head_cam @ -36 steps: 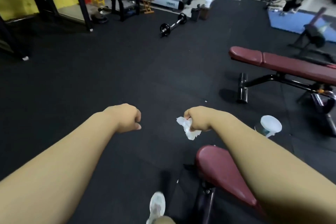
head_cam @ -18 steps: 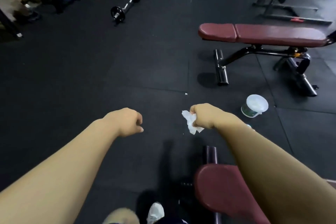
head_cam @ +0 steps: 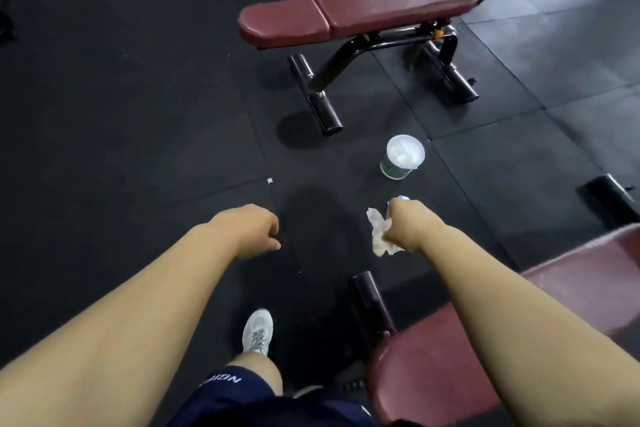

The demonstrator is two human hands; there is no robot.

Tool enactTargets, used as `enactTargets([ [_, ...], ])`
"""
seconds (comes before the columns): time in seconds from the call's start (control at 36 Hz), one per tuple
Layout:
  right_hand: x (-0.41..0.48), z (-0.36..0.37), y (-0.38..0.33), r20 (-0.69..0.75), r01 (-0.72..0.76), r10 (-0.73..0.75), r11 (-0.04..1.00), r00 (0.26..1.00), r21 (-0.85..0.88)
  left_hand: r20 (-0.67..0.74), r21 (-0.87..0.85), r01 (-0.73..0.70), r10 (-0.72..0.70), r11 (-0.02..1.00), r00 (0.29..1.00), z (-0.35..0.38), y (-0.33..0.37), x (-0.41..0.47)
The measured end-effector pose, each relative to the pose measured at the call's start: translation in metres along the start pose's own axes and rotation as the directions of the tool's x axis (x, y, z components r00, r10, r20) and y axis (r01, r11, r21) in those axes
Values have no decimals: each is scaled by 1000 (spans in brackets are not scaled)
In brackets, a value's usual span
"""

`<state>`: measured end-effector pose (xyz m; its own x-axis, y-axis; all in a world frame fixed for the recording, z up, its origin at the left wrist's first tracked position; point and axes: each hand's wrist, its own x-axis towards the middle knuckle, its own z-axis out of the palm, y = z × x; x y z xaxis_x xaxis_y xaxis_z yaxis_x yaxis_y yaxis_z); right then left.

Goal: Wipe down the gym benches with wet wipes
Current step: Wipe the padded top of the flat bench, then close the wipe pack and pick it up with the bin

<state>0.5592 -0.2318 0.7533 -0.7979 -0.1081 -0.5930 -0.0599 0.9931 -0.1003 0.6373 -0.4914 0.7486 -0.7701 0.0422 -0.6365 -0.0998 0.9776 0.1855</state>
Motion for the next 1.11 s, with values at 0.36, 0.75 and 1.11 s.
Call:
enactTargets([
  [0.36, 90, -71, 33, 57, -270, 266, 908, 962, 321, 173, 203, -266, 233, 942, 957, -108, 39, 183],
  [0.75, 275, -157, 103, 126, -393, 380, 795, 916, 462, 279, 297, -366, 286, 882, 917, -216, 128, 407],
  [1.11, 431, -193, 160, 249, -523, 464, 689, 850, 502, 427, 307, -471, 322, 827, 845, -250, 197, 600],
])
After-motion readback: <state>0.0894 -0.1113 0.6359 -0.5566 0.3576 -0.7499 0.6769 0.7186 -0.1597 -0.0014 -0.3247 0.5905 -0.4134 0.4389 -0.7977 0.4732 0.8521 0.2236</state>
